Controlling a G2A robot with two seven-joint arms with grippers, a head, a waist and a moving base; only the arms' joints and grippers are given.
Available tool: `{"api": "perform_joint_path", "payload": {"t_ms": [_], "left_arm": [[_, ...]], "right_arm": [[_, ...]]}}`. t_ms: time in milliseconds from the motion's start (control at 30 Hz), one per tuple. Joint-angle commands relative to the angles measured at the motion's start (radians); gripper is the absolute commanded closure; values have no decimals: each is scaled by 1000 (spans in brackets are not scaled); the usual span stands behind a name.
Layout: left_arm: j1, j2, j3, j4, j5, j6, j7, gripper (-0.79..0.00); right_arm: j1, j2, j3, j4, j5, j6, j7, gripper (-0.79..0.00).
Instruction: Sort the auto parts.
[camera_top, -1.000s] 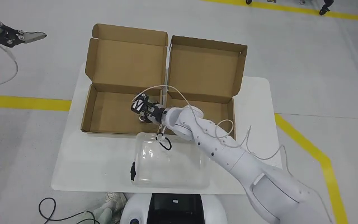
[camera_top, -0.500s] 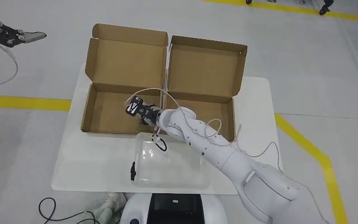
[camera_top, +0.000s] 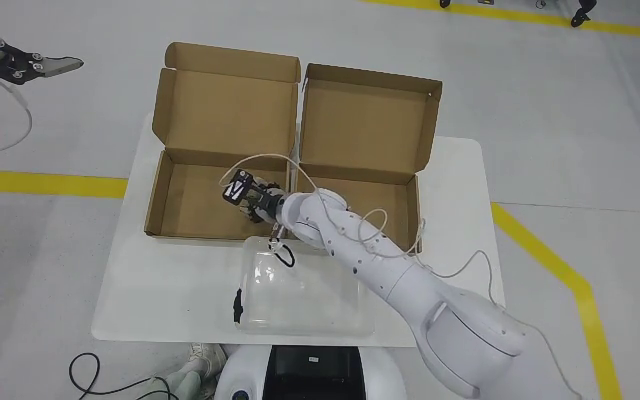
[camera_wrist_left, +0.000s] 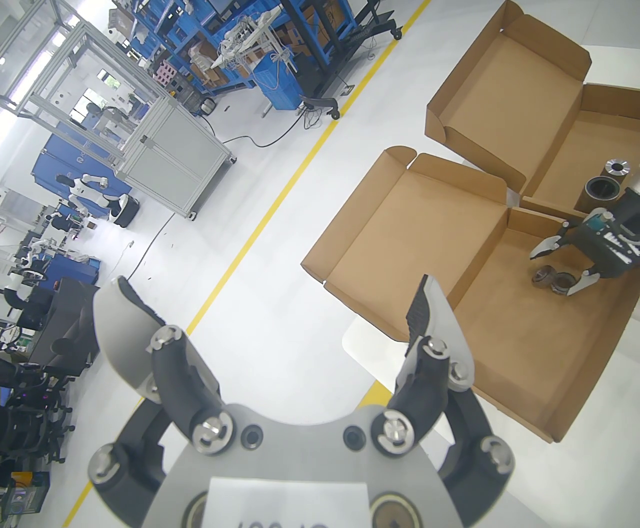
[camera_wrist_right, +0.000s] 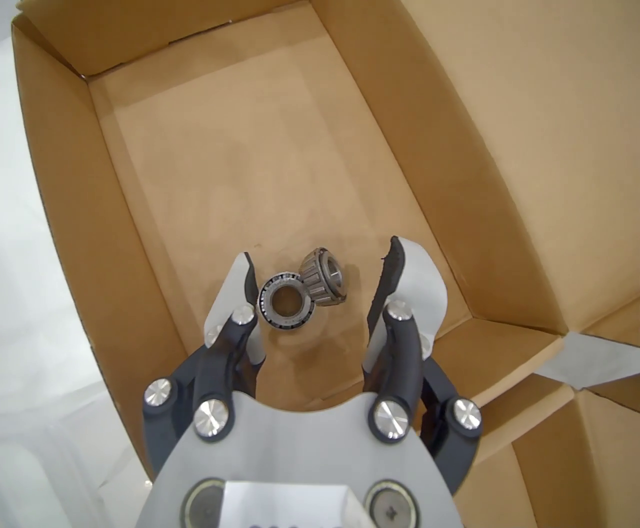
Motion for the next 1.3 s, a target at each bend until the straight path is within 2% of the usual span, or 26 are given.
{"api": "perform_joint_path", "payload": {"t_ms": [0,167,333,467,567,700,767,833,900,1100,1267], "left_arm": [[0,0,0,0,0,0,0,-785],[0,0,0,0,0,0,0,-785],[0,0,0,0,0,0,0,-785],[0,0,0,0,0,0,0,-785],[0,0,0,0,0,0,0,-785],[0,0,0,0,0,0,0,-785],[0,0,0,0,0,0,0,-785],[0,0,0,0,0,0,0,-785],[0,0,0,0,0,0,0,-785],[0,0,0,0,0,0,0,-785],[0,0,0,0,0,0,0,-785]], "right_arm": [[5,2,12,-15,-8,-2,-17,-477],[-1,25,61,-97,-34,-18,-53,-483],[-43,74,144,-215,-68,-54,-63,-465],[-112,124,235,-336,-102,-85,-62,-471],[-170,166,301,-443,-170,-170,-90,-505],[-270,216,414,-561,-212,-245,-153,-496],[-320,236,466,-617,-226,-267,-161,-529],[-367,254,514,-673,-232,-289,-162,-603],[-414,269,558,-728,-237,-307,-161,-770],[-559,307,693,-852,-224,-325,-209,-785],[-639,327,766,-908,-217,-337,-237,-785]]}}
